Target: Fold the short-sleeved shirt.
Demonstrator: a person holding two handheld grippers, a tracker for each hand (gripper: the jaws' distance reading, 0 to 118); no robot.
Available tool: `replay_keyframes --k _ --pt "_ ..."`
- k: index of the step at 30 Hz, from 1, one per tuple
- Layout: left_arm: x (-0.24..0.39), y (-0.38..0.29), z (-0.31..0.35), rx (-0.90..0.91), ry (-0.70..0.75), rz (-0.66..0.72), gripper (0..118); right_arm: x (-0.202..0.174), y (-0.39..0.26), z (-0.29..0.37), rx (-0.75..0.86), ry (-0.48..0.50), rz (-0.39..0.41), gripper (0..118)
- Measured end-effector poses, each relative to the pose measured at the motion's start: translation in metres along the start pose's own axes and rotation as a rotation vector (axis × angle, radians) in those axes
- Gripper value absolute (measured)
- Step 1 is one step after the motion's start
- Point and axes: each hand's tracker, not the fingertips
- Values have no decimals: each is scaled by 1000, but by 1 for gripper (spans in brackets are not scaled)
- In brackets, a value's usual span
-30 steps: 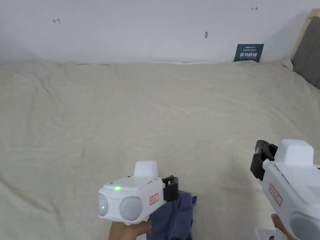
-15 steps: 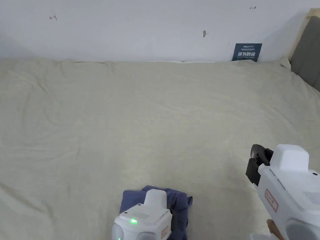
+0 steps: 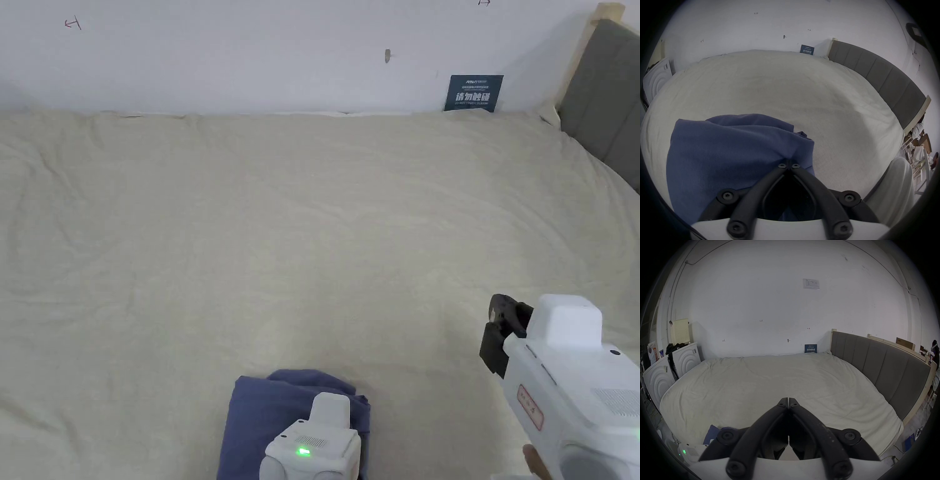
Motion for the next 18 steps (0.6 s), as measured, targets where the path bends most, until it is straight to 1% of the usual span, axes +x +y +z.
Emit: replay_keyframes --k 2,4,8,13,18 --pt "-5 5 12 23 -25 -12 0 -1 1 3 7 1 -3 1" --pt "-13 13 26 119 -39 3 0 -3 3 5 15 7 -4 1" --pt "-26 51 83 280 -36 -48 0 -12 9 12 45 26 0 1" --pt "-55 83 134 467 33 -78 0 -27 18 20 89 49 2 1" --pt "-84 99 169 604 145 -114 0 -42 27 27 130 68 14 1"
